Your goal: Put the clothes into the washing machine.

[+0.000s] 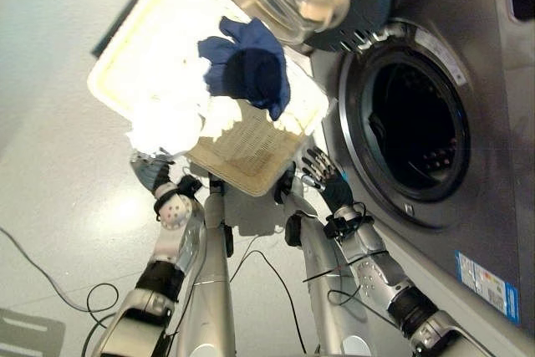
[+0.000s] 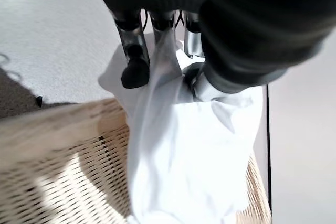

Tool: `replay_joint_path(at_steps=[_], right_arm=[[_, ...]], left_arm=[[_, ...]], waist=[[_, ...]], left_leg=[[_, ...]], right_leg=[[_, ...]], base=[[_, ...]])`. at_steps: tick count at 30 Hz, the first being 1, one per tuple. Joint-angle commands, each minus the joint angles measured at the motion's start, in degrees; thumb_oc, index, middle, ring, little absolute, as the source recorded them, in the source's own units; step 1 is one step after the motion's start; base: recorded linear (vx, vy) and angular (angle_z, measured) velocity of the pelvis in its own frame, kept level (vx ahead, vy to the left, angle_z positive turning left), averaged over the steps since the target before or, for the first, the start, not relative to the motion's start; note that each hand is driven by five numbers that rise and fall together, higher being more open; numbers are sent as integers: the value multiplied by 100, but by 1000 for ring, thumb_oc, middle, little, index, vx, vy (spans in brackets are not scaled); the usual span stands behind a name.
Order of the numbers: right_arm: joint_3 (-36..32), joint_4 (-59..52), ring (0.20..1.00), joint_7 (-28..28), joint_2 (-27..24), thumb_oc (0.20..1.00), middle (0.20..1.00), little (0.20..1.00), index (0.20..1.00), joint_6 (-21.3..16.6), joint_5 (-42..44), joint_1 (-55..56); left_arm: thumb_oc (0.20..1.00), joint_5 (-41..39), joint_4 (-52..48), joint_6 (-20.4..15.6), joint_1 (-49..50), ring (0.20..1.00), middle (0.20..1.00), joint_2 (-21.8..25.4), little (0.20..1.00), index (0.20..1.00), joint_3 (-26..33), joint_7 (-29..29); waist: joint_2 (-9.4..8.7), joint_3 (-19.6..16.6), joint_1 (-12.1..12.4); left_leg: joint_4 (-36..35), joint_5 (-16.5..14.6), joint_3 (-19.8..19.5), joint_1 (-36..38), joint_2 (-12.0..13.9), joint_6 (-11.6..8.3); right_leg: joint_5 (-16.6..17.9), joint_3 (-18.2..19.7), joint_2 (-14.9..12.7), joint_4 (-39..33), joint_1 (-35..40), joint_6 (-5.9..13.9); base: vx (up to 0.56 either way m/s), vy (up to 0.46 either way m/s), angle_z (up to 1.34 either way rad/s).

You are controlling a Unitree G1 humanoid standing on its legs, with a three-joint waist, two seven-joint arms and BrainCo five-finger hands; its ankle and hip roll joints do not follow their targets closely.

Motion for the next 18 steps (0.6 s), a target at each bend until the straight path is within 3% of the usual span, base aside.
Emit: replay_joint_path(at_steps=[1,3,7,9,15,18], right_arm=[[-190,-354,1000,0,-248,1000,1000,1000,1000,119,-638,23],[-226,-350,1000,0,-316,1000,1000,1000,1000,159,-704,-10],[-447,-178,1000,-165,-651,1000,1000,1000,1000,596,-1033,-142],[-464,-175,1000,-158,-664,1000,1000,1000,1000,640,-1030,-134],[-388,-241,1000,-13,-857,1000,1000,1000,1000,1040,-1699,-254],[-324,-252,1000,201,-950,1000,1000,1000,1000,1388,-1398,-400]], left_arm=[[200,469,-671,-80,-56,200,200,316,200,200,131,-894],[200,449,-791,-54,-2,200,200,368,200,200,128,-1051],[200,61,-1663,103,361,200,200,634,200,200,25,-2270],[200,50,-1778,156,398,200,200,639,200,200,14,-2351],[200,-226,-2503,564,570,200,200,811,200,200,-221,-3398],[200,-398,-2580,816,470,200,200,873,200,200,-406,-3780]], waist=[[261,-86,-46],[288,-86,-16],[496,-86,141],[514,-86,155],[704,-86,279],[761,-86,284]], left_leg=[[454,-707,368,232,-616,210],[418,-697,365,298,-622,215],[57,-607,430,725,-610,221],[-4,-588,433,771,-610,226],[-474,-405,427,1103,-595,268],[-502,-398,458,1174,-592,269]], right_leg=[[728,-47,88,-1377,710,655],[733,-77,71,-1403,775,661],[779,-190,-33,-1602,1157,728],[784,-194,-37,-1628,1196,733],[772,-253,-78,-1679,1438,786],[739,-284,-110,-1633,1490,802]], base=[[-68,20,15],[-48,17,13],[-68,41,10],[-29,19,18],[-21,17,9],[-3,38,0]])
